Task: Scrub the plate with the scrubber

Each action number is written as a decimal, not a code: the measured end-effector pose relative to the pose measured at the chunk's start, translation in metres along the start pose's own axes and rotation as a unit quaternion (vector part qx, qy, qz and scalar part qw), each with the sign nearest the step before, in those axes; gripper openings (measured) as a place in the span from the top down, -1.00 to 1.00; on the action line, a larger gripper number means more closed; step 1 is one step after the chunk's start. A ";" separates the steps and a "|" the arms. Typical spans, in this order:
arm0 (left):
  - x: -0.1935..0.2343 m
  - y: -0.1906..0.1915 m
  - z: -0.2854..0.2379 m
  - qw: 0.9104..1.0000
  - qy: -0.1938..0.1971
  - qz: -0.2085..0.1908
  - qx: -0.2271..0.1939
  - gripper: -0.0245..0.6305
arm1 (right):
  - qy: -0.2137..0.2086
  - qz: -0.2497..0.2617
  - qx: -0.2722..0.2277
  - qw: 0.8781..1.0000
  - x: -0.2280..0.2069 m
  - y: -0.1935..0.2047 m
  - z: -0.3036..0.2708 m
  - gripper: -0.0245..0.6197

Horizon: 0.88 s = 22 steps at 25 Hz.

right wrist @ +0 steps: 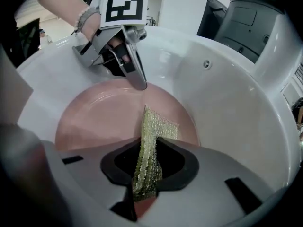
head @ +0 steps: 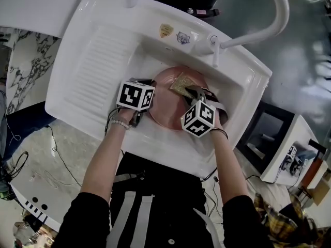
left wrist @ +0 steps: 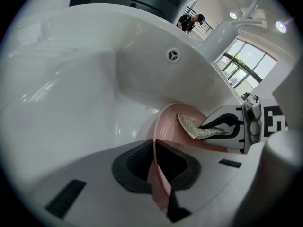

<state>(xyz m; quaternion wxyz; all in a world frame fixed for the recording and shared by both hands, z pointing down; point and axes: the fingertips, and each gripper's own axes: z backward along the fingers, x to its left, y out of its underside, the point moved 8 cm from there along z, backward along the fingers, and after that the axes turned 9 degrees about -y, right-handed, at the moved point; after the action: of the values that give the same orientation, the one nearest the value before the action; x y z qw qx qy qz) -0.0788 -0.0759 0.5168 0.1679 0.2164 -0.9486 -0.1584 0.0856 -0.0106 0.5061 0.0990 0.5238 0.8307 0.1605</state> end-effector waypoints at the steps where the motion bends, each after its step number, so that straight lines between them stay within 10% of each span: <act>1: 0.000 0.000 0.000 1.000 0.000 0.000 0.000 0.89 | -0.003 0.002 0.004 1.000 0.004 0.000 0.000 0.69; 22: 0.000 0.000 0.000 1.000 -0.001 0.003 0.000 0.88 | -0.215 -0.009 -0.014 0.976 0.076 -0.006 0.017 0.67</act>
<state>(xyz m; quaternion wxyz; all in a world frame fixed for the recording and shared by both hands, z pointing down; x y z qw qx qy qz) -0.0788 -0.0757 0.5169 0.1671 0.2129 -0.9496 -0.1584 0.0538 0.0583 0.4887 0.2845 0.5374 0.7920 0.0549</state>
